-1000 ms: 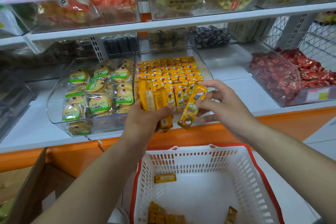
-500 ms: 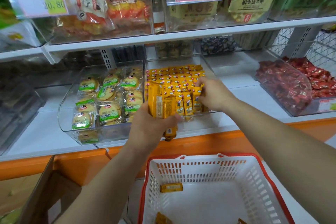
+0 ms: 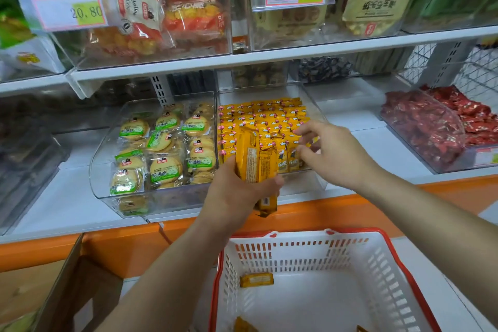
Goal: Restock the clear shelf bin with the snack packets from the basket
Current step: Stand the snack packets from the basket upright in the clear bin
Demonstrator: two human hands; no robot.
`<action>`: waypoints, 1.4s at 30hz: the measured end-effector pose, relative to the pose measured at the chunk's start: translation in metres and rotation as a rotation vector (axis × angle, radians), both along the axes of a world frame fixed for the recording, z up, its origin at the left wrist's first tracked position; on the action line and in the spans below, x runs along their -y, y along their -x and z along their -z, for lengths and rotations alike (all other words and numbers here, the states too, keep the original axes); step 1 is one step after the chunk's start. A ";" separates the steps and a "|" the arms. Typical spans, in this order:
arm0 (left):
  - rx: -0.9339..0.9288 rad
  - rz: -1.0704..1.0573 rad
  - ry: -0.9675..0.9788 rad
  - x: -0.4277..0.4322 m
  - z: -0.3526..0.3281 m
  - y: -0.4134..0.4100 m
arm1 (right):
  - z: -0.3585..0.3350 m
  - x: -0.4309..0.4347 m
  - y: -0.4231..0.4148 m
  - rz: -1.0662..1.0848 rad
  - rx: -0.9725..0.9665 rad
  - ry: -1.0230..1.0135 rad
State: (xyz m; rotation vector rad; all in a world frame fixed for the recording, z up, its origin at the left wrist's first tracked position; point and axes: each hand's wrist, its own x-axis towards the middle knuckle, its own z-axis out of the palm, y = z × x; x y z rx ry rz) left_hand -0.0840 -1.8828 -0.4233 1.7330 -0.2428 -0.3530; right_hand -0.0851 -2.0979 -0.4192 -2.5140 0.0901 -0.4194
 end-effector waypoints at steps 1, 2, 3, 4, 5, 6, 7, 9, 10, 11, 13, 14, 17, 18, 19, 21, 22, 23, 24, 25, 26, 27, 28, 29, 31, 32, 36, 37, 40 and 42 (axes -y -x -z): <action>-0.003 0.019 -0.004 0.002 0.000 0.002 | -0.004 -0.004 0.017 -0.042 -0.022 -0.224; -0.003 0.042 -0.009 0.005 0.001 0.005 | -0.008 -0.008 0.032 -0.088 -0.075 -0.468; -0.002 0.070 -0.018 0.008 0.001 0.008 | -0.008 -0.011 0.043 -0.126 -0.132 -0.675; -0.005 0.104 -0.026 0.011 0.002 0.012 | -0.007 -0.013 0.051 -0.162 -0.174 -0.769; -0.013 0.139 -0.027 0.013 0.002 0.016 | -0.004 -0.014 0.055 -0.198 -0.198 -0.756; -0.026 0.167 -0.018 0.016 0.002 0.020 | -0.002 -0.015 0.058 -0.234 -0.210 -0.696; -0.042 0.185 -0.005 0.018 0.003 0.023 | -0.001 -0.015 0.059 -0.259 -0.212 -0.644; -0.092 0.189 0.038 0.019 0.002 0.027 | -0.001 -0.013 0.059 -0.246 -0.197 -0.654; -0.119 0.180 0.062 0.019 0.002 0.029 | 0.000 -0.011 0.059 -0.225 -0.192 -0.692; -0.136 0.164 0.081 0.019 0.001 0.029 | 0.000 -0.009 0.060 -0.209 -0.187 -0.736; -0.152 0.125 0.118 0.020 0.001 0.029 | 0.000 -0.004 0.061 -0.202 -0.179 -0.832; -0.163 0.108 0.135 0.020 0.001 0.030 | -0.001 -0.002 0.062 -0.209 -0.177 -0.874; -0.185 0.124 0.159 0.023 0.000 0.031 | -0.004 0.001 0.063 -0.179 -0.169 -0.895; -0.192 0.140 0.166 0.024 0.000 0.032 | -0.004 0.001 0.063 -0.154 -0.171 -0.876; -0.199 0.149 0.177 0.025 0.000 0.032 | -0.004 0.001 0.063 -0.133 -0.176 -0.857; -0.207 0.152 0.190 0.027 0.000 0.033 | -0.002 0.001 0.063 -0.108 -0.188 -0.841; -0.208 0.151 0.189 0.027 -0.001 0.033 | -0.003 0.001 0.063 -0.103 -0.191 -0.838; -0.209 0.151 0.189 0.028 -0.001 0.033 | -0.003 0.001 0.063 -0.102 -0.192 -0.836; -0.210 0.152 0.189 0.028 -0.001 0.033 | -0.003 0.001 0.063 -0.099 -0.194 -0.832; -0.211 0.154 0.188 0.028 -0.001 0.032 | -0.003 0.001 0.062 -0.093 -0.196 -0.821; -0.211 0.157 0.186 0.028 -0.001 0.032 | -0.003 0.001 0.062 -0.082 -0.202 -0.799; -0.210 0.161 0.181 0.028 -0.001 0.032 | -0.002 0.001 0.061 -0.067 -0.203 -0.770; -0.207 0.163 0.177 0.028 -0.001 0.031 | -0.001 0.001 0.061 -0.048 -0.197 -0.742; -0.204 0.165 0.174 0.028 0.000 0.031 | 0.000 0.001 0.060 -0.030 -0.184 -0.722; -0.199 0.156 0.173 0.026 -0.001 0.029 | 0.001 0.000 0.059 -0.019 -0.168 -0.747; -0.195 0.143 0.168 0.025 -0.001 0.028 | 0.000 -0.002 0.059 -0.034 -0.178 -0.806; -0.172 0.082 0.108 0.018 -0.003 0.022 | -0.003 -0.007 0.060 -0.067 -0.184 -1.136; -0.195 0.060 0.119 0.017 -0.004 0.021 | -0.004 -0.006 0.060 -0.079 -0.182 -1.140; -0.227 -0.011 0.150 0.013 -0.005 0.017 | -0.008 -0.005 0.065 -0.242 -0.279 -0.963; -0.211 -0.037 0.144 0.012 -0.005 0.016 | -0.009 -0.005 0.069 -0.344 -0.365 -0.879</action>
